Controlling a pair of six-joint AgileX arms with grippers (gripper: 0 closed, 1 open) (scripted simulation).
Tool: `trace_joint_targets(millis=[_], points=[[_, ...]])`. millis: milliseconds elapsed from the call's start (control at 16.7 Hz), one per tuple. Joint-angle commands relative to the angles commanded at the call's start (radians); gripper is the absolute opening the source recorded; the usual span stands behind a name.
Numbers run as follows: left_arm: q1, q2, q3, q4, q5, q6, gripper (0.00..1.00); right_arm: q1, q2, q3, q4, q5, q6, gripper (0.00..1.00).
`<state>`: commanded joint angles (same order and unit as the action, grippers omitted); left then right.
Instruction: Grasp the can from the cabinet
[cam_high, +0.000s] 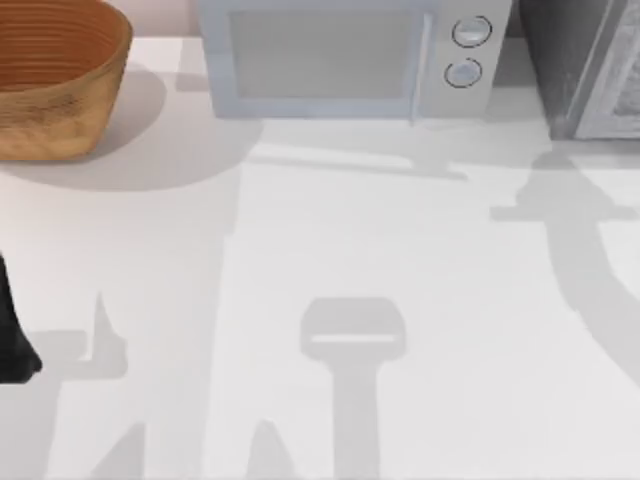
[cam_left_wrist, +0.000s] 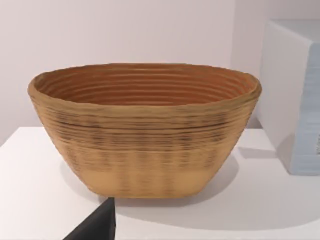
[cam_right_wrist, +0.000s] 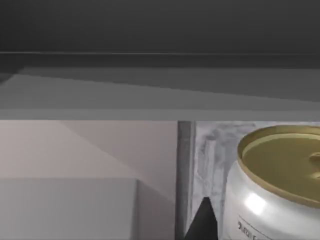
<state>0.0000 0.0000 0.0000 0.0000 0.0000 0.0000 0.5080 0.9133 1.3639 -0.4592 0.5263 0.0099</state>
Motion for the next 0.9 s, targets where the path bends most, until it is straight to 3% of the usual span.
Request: trace_joint_targets(millis=[600, 900], points=[[0.0, 0.0, 0.0, 0.0, 0.0, 0.0, 1.0, -0.352, -0.65, -1.008, 0.336, -0.363, -0.001, 0.0], [0.0, 0.0, 0.0, 0.0, 0.0, 0.0, 1.0, -0.481, -0.87, -1.31, 0.44, -0.498, -0.008, 0.0]])
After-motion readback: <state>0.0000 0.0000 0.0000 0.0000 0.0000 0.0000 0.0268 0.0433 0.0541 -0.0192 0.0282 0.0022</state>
